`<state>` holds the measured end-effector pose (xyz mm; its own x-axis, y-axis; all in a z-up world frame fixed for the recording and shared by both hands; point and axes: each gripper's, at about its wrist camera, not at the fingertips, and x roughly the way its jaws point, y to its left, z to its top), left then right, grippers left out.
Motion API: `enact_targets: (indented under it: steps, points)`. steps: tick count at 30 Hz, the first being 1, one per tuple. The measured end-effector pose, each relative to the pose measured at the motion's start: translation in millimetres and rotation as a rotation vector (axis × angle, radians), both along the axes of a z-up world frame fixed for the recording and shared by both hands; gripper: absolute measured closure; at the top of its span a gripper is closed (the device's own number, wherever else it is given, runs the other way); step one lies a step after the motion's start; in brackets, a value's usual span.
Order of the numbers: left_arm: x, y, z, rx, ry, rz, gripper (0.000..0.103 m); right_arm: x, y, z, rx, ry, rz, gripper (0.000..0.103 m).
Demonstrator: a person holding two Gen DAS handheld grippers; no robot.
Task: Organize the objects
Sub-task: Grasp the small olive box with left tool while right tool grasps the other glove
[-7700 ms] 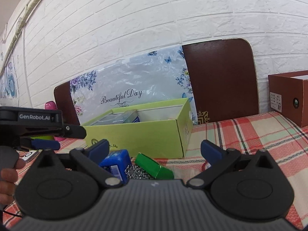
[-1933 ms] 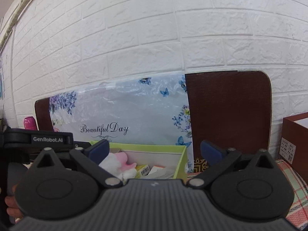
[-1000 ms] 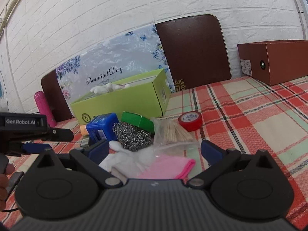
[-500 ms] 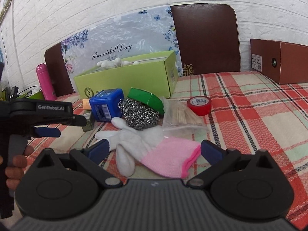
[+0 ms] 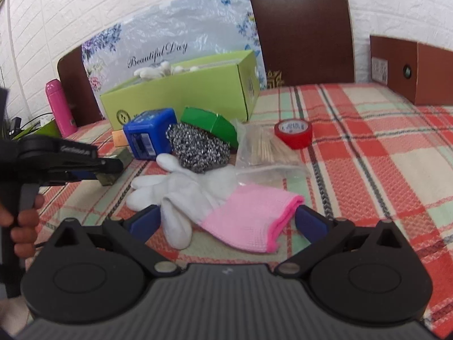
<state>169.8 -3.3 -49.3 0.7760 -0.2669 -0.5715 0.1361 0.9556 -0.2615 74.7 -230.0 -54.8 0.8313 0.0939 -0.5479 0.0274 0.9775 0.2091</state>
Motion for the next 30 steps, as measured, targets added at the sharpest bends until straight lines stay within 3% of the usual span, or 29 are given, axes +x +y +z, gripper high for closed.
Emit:
enact_targets:
  steps: [5,10,12,15,18,20,23,24,25,26,28,30]
  points:
    - [-9,5,-6,-0.046,-0.035,0.023,0.078,4,11,1,-0.051,0.007,0.023,0.001]
    - [-11,7,-12,-0.066,-0.074,0.027,0.078,2,31,4,-0.123,-0.013,0.084,0.041]
    - [-9,12,-14,-0.105,-0.072,0.027,0.077,2,40,4,-0.138,-0.010,0.112,0.048]
    - [-8,20,-17,-0.162,-0.067,0.034,0.077,2,50,4,-0.167,-0.014,0.119,0.042]
    - [-8,18,-16,-0.162,-0.070,0.029,0.074,6,50,3,-0.147,0.002,0.102,0.036]
    - [-8,16,-16,-0.164,-0.074,0.017,0.064,8,47,3,-0.124,0.004,0.079,0.037]
    - [-8,14,-16,-0.175,-0.086,-0.010,0.048,9,48,2,-0.135,0.001,0.051,0.050]
    - [-9,12,-16,-0.160,-0.089,-0.011,0.048,8,48,2,-0.140,-0.003,0.048,0.061]
    - [-9,10,-16,-0.146,-0.093,-0.011,0.049,7,49,2,-0.143,-0.011,0.048,0.076]
    - [-10,9,-16,-0.137,-0.095,-0.008,0.052,5,49,3,-0.146,-0.019,0.047,0.081]
    - [-10,12,-16,-0.143,-0.091,0.009,0.063,3,49,3,-0.137,-0.030,0.066,0.086]
    - [-9,18,-18,-0.169,-0.081,0.031,0.067,1,50,4,-0.134,-0.042,0.080,0.087]
